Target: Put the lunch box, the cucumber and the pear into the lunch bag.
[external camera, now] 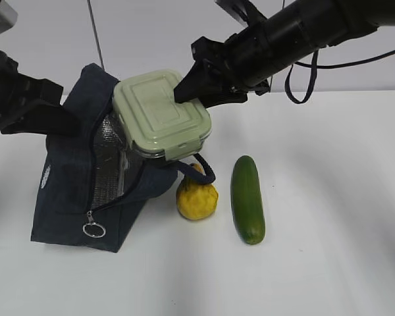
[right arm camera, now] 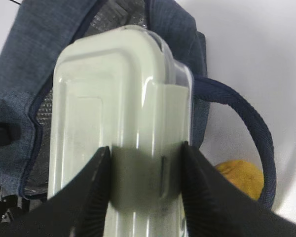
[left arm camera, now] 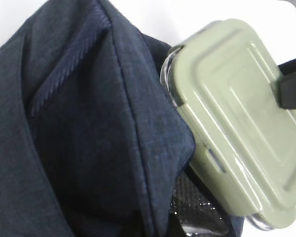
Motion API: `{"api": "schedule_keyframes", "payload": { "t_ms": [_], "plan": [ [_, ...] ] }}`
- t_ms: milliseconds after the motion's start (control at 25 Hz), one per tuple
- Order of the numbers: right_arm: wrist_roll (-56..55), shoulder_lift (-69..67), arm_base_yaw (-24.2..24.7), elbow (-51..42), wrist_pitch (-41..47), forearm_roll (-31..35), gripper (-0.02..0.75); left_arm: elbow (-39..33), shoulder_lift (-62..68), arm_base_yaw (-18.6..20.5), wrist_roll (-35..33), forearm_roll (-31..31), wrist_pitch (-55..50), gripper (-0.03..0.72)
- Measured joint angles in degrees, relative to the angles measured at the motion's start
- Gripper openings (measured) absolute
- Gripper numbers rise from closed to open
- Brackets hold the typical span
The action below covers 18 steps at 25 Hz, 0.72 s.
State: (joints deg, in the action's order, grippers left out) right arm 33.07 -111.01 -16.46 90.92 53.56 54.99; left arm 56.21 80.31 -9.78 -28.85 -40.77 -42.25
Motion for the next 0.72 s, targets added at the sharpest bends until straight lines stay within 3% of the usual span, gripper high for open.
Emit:
{"api": "schedule_keyframes", "payload": {
  "t_ms": [200,720],
  "plan": [
    [-3.22,0.0,-2.59,0.0,-2.0,-5.71,0.32,0.0,0.0,-0.18,0.0,-0.4,0.16,0.023],
    [-7.17,0.0,-6.21,0.0,-5.46,-5.31,0.319,0.0,0.0,-0.18,-0.71,-0.77,-0.52,0.022]
  ]
}}
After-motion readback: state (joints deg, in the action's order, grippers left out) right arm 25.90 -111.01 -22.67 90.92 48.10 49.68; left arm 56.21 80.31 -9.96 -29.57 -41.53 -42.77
